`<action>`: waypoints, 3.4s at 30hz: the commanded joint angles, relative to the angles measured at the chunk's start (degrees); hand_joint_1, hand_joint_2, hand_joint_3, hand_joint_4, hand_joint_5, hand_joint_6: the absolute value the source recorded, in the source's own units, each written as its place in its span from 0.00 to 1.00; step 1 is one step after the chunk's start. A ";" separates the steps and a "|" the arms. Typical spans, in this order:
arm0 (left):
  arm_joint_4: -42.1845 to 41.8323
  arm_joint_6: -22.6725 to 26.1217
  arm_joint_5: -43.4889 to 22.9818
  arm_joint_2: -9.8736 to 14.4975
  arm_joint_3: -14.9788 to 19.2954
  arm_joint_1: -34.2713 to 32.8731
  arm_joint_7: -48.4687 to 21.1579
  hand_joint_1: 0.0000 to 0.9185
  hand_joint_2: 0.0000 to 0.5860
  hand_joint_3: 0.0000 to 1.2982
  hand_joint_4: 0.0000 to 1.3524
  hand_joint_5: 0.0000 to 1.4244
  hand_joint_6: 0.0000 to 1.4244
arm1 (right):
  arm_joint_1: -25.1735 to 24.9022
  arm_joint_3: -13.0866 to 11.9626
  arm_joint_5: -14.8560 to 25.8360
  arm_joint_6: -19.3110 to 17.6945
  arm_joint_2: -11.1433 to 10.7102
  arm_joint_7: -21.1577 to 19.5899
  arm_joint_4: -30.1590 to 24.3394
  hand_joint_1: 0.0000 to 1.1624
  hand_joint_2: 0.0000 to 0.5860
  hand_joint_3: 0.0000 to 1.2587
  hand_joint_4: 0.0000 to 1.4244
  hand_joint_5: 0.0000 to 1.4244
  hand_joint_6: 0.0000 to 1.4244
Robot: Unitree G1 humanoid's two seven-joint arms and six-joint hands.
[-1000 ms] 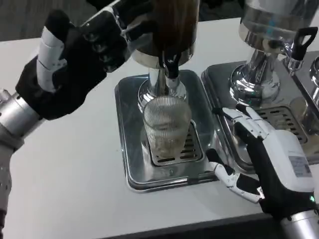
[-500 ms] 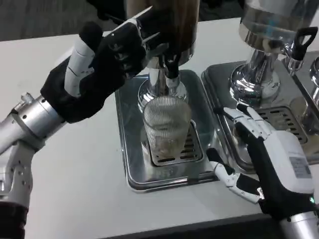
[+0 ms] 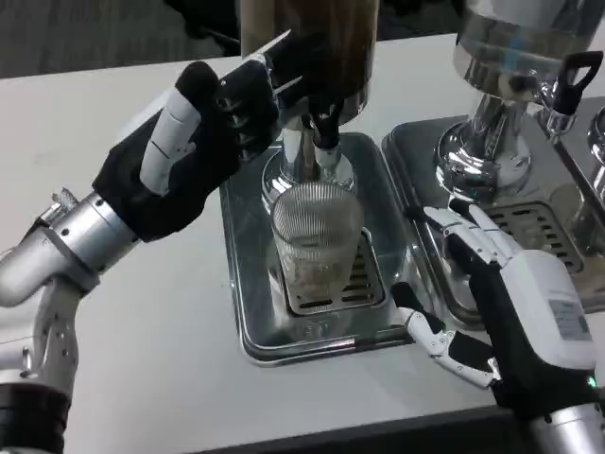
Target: Grasp the cup under the faucet to collect the drink, then remove the cup.
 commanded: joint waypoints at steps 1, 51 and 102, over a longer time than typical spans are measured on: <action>2.32 -1.66 1.38 -0.26 -0.21 -1.55 -0.12 0.00 0.19 0.06 0.00 0.03 0.00 | 0.43 -0.37 0.12 -0.41 -0.09 -0.75 -0.81 0.48 0.68 0.19 0.14 0.07 0.11; 8.73 -24.55 18.89 3.58 -9.40 -3.64 7.46 0.00 0.18 0.05 0.00 0.04 0.00 | 2.07 -0.72 1.52 -0.23 -0.10 0.19 -2.14 0.47 0.69 0.19 0.15 0.07 0.11; 9.79 -32.37 25.31 7.04 -15.49 -3.90 15.88 0.00 0.16 0.06 0.00 0.03 0.00 | 0.18 -4.30 25.64 -2.32 2.65 14.47 2.75 0.46 0.43 0.02 0.03 0.02 0.08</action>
